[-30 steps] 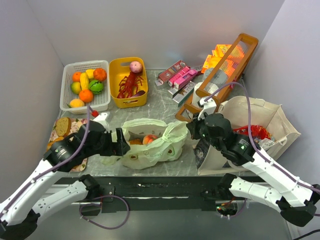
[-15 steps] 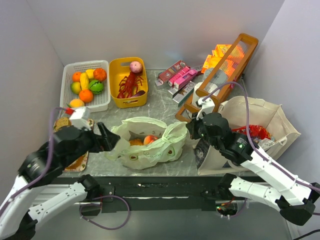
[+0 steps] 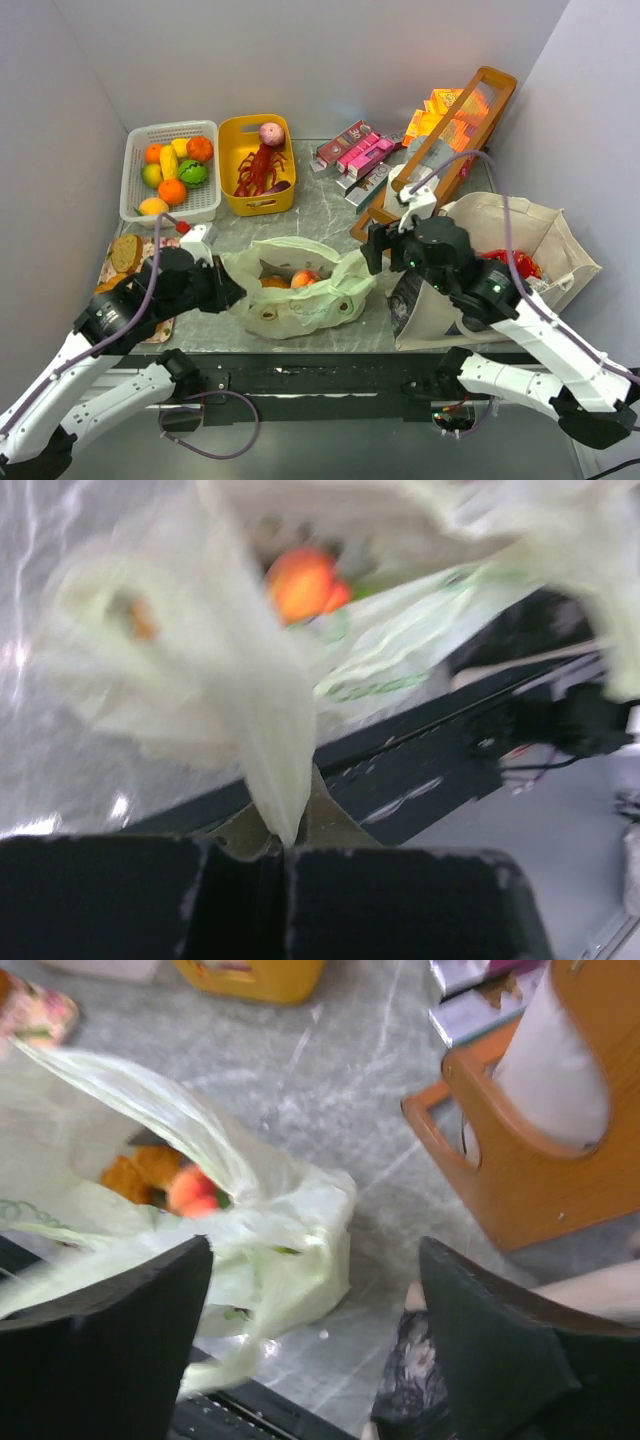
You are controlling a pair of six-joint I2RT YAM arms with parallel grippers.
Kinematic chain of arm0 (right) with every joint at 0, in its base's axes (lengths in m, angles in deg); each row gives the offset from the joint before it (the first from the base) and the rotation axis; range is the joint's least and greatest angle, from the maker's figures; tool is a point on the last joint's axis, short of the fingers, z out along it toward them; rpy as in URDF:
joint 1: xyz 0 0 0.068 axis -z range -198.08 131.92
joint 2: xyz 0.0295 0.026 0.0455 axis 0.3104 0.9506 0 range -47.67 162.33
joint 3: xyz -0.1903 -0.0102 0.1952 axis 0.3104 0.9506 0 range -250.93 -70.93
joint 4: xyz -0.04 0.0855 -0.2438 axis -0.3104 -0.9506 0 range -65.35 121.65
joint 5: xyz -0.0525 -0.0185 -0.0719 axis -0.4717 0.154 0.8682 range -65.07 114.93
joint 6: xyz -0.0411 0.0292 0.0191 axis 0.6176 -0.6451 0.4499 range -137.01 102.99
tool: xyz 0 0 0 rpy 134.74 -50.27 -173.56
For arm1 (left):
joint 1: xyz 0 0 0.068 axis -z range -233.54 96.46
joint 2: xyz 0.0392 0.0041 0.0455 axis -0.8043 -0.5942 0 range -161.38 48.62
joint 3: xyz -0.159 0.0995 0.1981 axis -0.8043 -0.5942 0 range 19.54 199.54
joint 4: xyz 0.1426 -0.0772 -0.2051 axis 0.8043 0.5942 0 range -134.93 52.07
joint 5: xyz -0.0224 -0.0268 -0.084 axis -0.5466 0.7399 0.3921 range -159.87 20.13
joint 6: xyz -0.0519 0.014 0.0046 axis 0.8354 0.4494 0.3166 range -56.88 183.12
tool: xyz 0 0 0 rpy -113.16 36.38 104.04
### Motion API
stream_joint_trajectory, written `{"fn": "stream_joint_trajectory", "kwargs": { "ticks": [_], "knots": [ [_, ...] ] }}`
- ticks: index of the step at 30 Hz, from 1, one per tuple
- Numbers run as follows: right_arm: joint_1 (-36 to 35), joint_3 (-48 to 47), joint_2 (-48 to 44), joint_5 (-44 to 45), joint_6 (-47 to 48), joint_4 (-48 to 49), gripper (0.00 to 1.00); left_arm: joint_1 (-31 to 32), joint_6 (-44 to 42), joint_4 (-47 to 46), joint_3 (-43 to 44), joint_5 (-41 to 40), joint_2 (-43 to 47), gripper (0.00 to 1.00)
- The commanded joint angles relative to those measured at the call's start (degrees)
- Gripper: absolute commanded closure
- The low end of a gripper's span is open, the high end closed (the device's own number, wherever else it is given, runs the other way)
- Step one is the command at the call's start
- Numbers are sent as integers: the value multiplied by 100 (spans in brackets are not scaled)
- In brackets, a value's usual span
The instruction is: Place the mixed food into the grocery bags and tie them
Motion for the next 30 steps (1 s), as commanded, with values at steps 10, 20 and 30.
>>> {"fn": "stream_joint_trajectory", "kwargs": {
  "ticks": [10, 20, 30],
  "knots": [
    [-1204, -472, -456, -733, 1681, -93, 7, -939, -1127, -1927, 1861, 873, -1548, 99],
    [-2156, -15, -394, 552, 1181, -489, 3, -2250, -1593, -1655, 1659, 1596, -1513, 99],
    [-2753, -191, -385, 783, 819, -823, 15, -2505, -1707, -1699, 1492, 1684, -1574, 99]
  ]
}}
